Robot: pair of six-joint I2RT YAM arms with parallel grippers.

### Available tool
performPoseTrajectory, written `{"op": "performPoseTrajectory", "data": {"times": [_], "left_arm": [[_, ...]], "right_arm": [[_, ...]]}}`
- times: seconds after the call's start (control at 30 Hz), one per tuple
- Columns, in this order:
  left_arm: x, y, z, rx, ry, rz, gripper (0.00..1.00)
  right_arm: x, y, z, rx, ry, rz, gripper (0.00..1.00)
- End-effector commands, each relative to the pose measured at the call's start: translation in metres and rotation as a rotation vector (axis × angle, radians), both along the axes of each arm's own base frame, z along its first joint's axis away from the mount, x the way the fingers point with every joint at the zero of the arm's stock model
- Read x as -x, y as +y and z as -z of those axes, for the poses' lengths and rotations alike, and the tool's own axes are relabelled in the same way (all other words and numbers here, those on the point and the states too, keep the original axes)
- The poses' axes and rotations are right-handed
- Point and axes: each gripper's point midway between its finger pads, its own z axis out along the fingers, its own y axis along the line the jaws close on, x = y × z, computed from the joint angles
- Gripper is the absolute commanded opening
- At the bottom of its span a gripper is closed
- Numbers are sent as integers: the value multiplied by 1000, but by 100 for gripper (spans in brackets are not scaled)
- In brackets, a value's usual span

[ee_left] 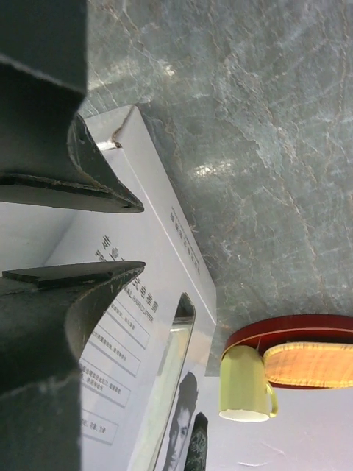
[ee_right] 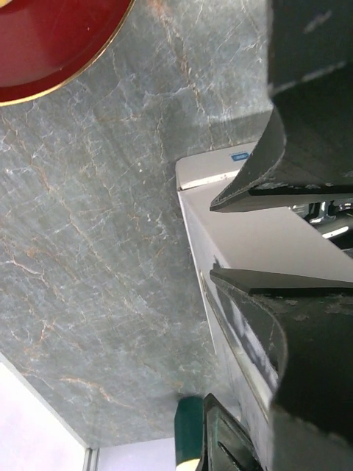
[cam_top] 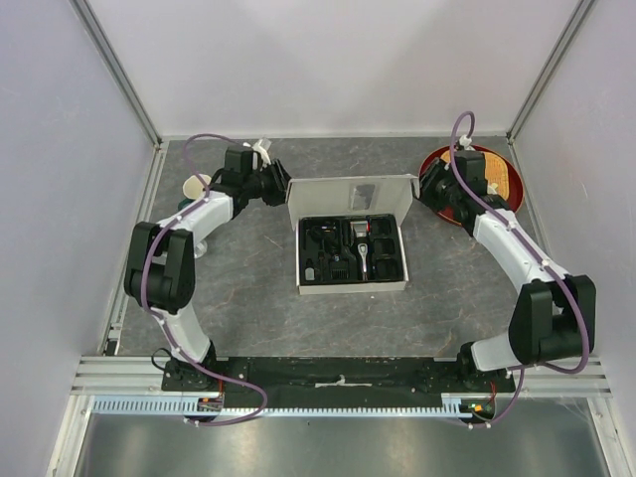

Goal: Sort the hair-cutting tools

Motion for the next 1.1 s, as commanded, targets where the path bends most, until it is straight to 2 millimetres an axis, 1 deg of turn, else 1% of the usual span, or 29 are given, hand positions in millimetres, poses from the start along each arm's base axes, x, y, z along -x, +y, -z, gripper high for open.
{"op": "performPoseTrajectory", "data": {"times": [0.0,0.03,0.1,0.13,0.17,0.23,0.27,0.3,0.37,0.4,0.43,0.53,0.63,0.67,0.7,0.8,0.83,0.9,0.93,1.07], "left_arm": [[10,5,-12,-13,-3,-49,39],[11,7,-14,-20,-7,-64,38],[9,19,-7,-73,22,-138,39],[4,31,-3,-134,23,-220,39],[10,37,-4,-166,39,-251,39],[12,42,-5,-212,24,-287,39],[15,42,-9,-216,18,-291,39],[20,38,-8,-223,18,-281,38],[25,40,-12,-247,11,-306,38],[31,38,-9,-261,24,-298,38],[33,38,-10,-257,31,-311,38],[46,43,-8,-265,77,-325,38],[58,46,-6,-278,96,-322,38],[63,47,-3,-281,104,-317,38],[66,48,-6,-280,100,-317,37],[74,48,-4,-275,107,-299,37],[74,43,-9,-257,90,-275,37],[75,38,-8,-237,78,-243,37],[73,30,-13,-205,51,-206,37],[77,12,-17,-139,38,-120,34]], "right_arm": [[9,-9,-9,63,-33,15,45],[10,-10,-9,71,-32,19,45],[12,-19,-6,103,-17,56,45],[13,-21,-7,111,-15,64,45],[14,-23,-7,122,-15,68,45],[16,-26,-7,139,-18,73,45],[17,-27,-6,141,-16,69,45],[18,-25,-5,139,-15,62,45],[20,-22,-1,130,-1,37,45],[22,-19,0,125,1,24,45],[23,-16,1,115,3,7,45],[29,-10,3,122,3,-46,45],[35,-12,5,139,6,-55,45],[37,-12,6,143,7,-55,45],[38,-13,5,141,7,-56,45],[41,-9,5,129,6,-70,45],[42,-9,5,125,8,-73,45],[43,-7,4,118,7,-81,45],[43,-6,7,118,13,-84,45],[44,-2,9,103,21,-101,45]]}}
